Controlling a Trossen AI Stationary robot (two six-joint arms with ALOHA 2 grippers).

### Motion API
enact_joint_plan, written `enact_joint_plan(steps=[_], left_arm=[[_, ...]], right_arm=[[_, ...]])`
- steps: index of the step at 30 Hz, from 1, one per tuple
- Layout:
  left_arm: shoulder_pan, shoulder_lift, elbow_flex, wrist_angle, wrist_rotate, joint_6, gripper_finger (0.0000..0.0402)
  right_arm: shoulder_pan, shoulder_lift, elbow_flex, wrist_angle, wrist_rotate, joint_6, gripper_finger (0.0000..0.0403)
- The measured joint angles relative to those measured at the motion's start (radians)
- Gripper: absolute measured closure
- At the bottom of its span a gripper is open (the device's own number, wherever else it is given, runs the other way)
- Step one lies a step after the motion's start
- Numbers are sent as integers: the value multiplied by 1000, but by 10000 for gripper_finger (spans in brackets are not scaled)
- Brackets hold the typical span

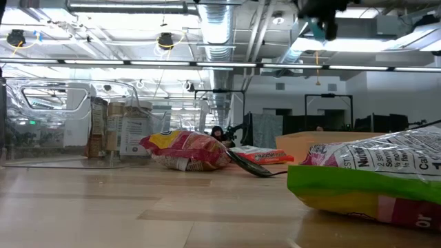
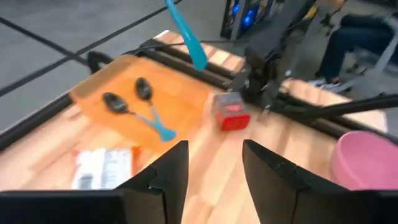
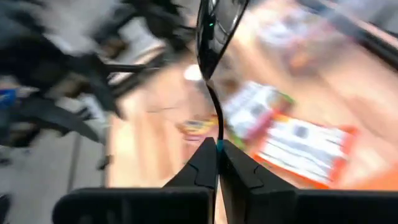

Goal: Pick & Place Food Item
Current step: Put the blue spoon into the orange container

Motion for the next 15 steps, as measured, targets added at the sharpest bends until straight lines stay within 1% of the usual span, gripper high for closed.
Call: enact_joint_plan(steps=[8, 12, 15], left_arm=[[36, -122, 0, -293, -20, 4, 255], [65, -182, 0, -431, -39, 11, 260], [87, -221, 0, -502, -41, 80, 265]], right_arm=[[-80, 34, 0, -138, 169, 20, 403], [-118, 73, 0, -181, 227, 52, 403], [-139, 112, 0, -199, 251, 83, 403]])
